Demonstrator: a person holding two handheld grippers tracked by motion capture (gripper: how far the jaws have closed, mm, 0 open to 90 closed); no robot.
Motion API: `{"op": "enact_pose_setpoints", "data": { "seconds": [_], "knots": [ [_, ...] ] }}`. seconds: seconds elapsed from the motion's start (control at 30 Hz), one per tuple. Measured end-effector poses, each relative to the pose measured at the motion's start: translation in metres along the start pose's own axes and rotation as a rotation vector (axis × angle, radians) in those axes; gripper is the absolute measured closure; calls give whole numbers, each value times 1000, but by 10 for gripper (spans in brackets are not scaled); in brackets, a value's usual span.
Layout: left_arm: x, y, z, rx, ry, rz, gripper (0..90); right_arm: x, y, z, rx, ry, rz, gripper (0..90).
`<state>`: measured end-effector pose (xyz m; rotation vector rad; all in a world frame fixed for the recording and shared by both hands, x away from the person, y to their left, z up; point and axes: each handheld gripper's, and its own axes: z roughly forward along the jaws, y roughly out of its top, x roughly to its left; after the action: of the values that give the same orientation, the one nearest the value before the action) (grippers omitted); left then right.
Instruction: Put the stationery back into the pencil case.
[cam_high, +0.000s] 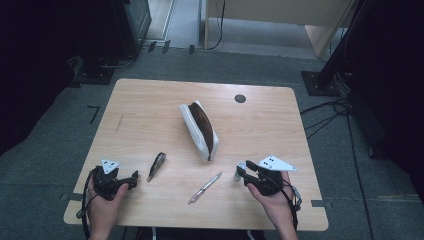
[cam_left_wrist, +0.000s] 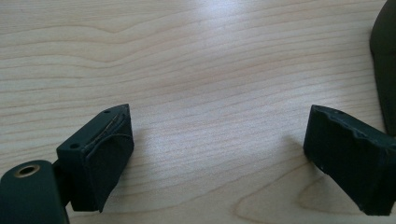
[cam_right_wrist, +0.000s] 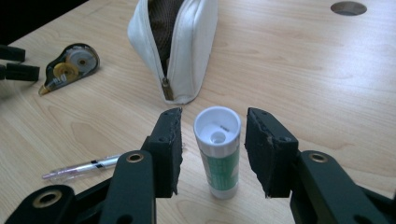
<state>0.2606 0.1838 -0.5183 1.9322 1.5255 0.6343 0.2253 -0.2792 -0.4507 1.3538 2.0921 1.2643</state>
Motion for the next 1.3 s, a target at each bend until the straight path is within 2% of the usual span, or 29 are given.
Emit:
{"op": "enact_pose_setpoints", "data": {
  "seconds": [0.37, 0.67, 0.8, 0.9, 1.07, 1.3],
  "knots": [
    [0, 0, 0, 0, 0, 0, 87, 1, -8, 9, 32, -35, -20, 581],
    [0, 0, 0, 0, 0, 0, 87, 4, -9, 14, 35, -61, -50, 588],
    [0, 0, 0, 0, 0, 0, 87, 6, -8, 15, 30, -72, -54, 644],
    [0, 0, 0, 0, 0, 0, 87, 6, -8, 15, 27, -71, -70, 661],
    [0, 0, 0, 0, 0, 0, 87, 9, -6, 15, 35, -58, -73, 661],
    [0, 0, 0, 0, 0, 0, 87, 11, 1, 12, 19, -47, -69, 661]
  ]
}}
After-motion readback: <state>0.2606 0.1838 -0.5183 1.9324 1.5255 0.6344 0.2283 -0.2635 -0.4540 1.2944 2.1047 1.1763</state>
